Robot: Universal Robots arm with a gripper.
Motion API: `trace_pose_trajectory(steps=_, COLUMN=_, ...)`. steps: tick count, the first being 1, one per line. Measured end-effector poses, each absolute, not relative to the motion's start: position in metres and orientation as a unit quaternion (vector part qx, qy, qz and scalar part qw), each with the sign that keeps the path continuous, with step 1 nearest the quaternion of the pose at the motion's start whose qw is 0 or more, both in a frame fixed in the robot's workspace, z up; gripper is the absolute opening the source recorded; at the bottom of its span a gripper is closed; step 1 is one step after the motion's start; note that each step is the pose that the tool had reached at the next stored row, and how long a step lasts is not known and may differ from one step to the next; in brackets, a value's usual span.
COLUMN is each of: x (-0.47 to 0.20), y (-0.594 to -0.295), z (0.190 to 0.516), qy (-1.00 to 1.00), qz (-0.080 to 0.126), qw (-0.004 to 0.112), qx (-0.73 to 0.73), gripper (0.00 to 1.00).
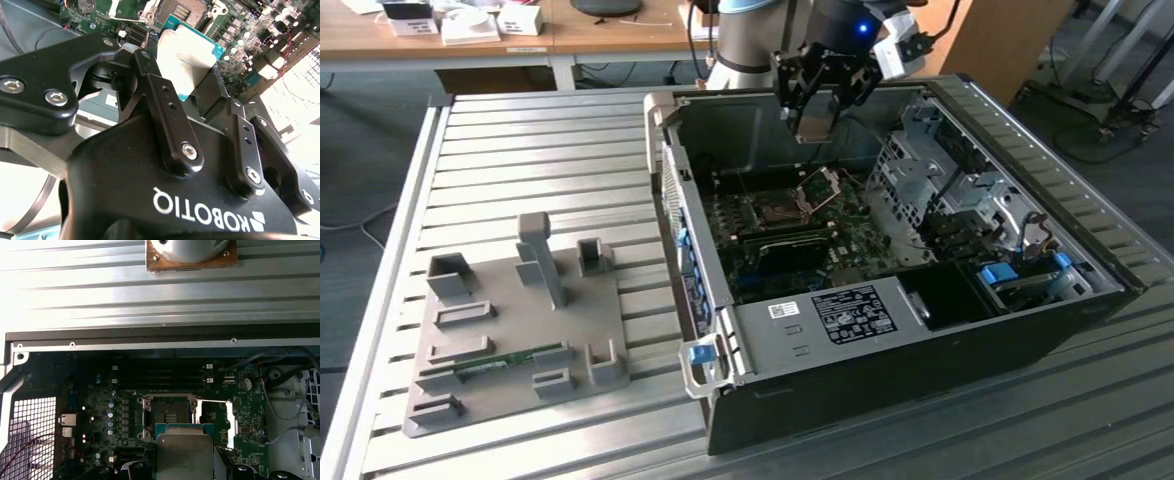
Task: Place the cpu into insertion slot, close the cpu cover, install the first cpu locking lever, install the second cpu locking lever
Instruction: 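Place the cpu into insertion slot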
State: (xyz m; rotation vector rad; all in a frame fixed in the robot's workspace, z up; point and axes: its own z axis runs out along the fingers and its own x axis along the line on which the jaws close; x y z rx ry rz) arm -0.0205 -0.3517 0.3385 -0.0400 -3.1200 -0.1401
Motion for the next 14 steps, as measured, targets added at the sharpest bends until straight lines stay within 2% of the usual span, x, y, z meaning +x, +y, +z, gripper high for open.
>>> trace_pose_trajectory(steps=14, x=-0.0205, y=-0.3517, z=0.3324, qy=-0.999, qz=-0.045, qw=0.009, qx=-0.013, gripper=0.54)
